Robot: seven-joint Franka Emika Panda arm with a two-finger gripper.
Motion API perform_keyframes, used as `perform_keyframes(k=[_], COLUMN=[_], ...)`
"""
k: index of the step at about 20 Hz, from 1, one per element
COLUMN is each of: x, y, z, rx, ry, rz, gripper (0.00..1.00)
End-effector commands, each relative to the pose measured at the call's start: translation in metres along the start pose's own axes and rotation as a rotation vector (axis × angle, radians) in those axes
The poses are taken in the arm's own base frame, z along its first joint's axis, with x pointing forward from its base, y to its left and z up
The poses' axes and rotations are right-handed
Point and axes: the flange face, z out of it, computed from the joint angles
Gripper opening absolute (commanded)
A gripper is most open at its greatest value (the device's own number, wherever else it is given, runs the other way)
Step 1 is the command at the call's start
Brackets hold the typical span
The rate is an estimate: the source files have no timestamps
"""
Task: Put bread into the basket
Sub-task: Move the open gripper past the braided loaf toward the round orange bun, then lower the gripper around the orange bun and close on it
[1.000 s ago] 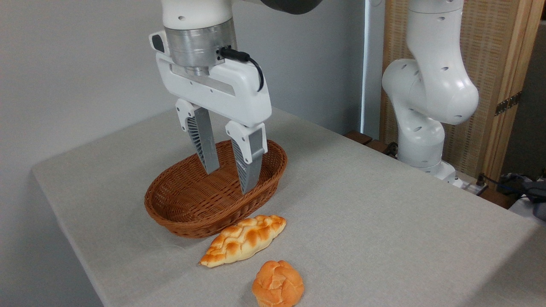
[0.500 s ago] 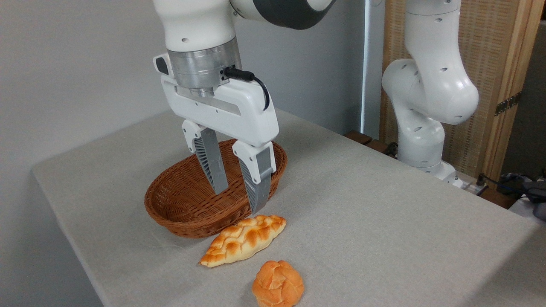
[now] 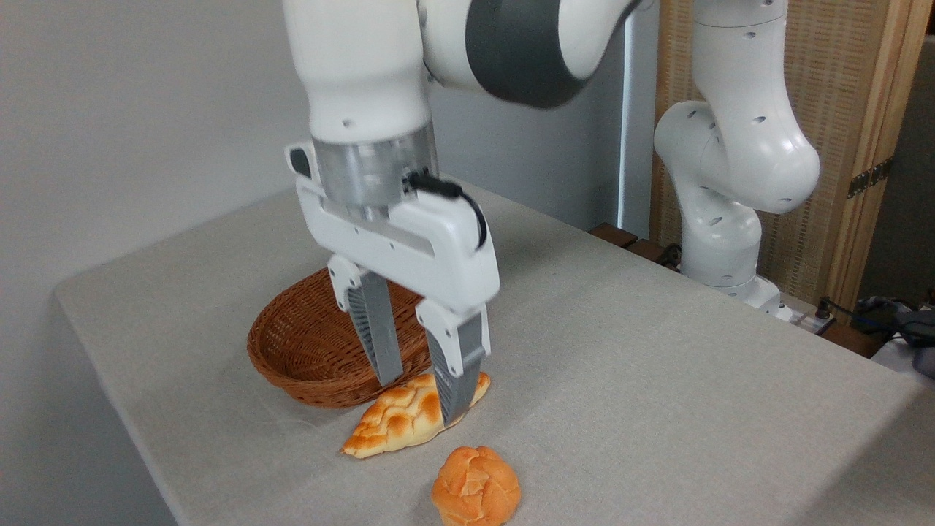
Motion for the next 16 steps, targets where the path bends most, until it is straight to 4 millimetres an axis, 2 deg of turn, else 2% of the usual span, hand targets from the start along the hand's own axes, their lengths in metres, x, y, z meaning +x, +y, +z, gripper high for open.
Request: perform_keyframes(k=[1, 9, 16], x=[-0.011, -0.026, -0.021], y=[0.000, -0.006, -0.009], z=[0.021, 0.050, 0.071], rx=[-0.004, -0.039, -0.030], ry=[-0.008, -0.049, -0.058], rz=[0.029, 0.072, 0.072], gripper=[1.00, 1.00, 1.00])
